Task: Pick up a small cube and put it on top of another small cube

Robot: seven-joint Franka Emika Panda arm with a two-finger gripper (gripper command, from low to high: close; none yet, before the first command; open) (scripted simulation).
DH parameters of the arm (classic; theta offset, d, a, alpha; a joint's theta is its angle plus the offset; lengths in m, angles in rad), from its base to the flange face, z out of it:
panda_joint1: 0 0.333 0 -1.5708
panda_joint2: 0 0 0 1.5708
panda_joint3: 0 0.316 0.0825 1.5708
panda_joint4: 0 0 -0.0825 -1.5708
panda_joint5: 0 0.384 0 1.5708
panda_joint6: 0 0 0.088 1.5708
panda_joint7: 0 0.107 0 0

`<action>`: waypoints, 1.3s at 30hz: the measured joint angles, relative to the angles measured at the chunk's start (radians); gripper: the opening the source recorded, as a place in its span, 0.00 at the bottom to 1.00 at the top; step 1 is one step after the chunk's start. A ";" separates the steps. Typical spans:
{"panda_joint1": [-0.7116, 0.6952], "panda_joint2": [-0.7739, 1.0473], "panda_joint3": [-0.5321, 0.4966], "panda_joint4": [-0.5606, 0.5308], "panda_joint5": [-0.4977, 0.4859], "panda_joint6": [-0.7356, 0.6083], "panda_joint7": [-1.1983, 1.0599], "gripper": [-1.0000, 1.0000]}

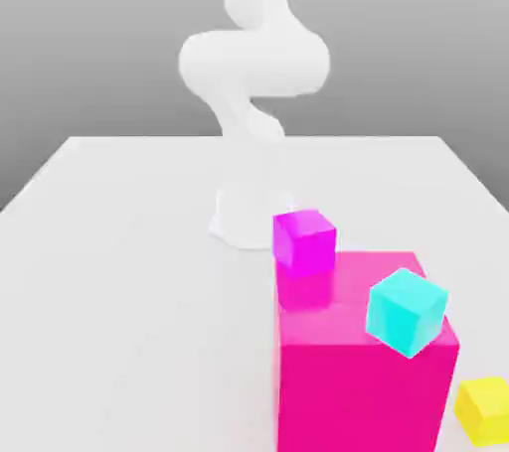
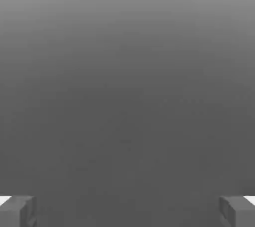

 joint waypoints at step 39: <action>0.198 0.379 -0.091 -0.169 -0.029 -0.117 -0.887 0.00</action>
